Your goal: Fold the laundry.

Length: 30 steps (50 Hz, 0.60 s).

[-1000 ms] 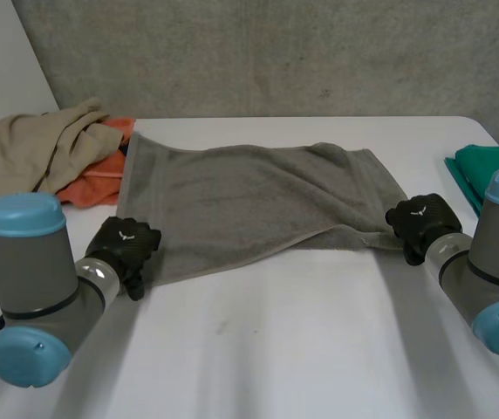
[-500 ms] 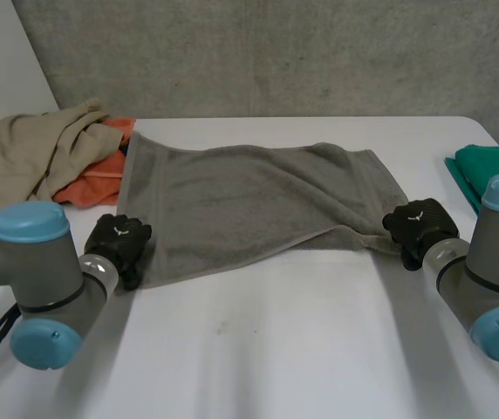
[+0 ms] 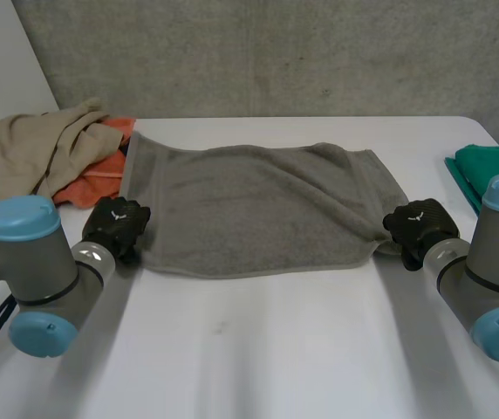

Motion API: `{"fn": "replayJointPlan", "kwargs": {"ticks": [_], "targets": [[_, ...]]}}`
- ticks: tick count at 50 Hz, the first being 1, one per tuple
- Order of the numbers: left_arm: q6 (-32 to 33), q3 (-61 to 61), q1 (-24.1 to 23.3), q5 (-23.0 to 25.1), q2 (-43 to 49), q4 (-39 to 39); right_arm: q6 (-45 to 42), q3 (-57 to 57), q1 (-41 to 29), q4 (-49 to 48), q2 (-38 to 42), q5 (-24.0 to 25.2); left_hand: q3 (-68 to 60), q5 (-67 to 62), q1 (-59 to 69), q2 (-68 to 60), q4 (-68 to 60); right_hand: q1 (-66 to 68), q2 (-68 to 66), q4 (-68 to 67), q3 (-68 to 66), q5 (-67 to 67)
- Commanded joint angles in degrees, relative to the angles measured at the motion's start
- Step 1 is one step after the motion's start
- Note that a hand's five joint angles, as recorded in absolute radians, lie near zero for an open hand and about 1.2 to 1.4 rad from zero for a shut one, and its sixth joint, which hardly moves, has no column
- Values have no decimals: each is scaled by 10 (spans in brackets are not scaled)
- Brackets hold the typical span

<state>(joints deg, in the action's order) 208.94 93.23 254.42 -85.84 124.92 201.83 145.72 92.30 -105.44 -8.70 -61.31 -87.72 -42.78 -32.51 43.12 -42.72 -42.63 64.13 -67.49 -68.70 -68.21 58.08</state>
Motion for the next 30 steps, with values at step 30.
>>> {"fn": "replayJointPlan", "kwargs": {"ticks": [30], "targets": [[1,162,67,85,-347,-354,-316,60,118,304,-243,17,-372,-375,369,-373,-374,159,-125,-113,-118,119]]}}
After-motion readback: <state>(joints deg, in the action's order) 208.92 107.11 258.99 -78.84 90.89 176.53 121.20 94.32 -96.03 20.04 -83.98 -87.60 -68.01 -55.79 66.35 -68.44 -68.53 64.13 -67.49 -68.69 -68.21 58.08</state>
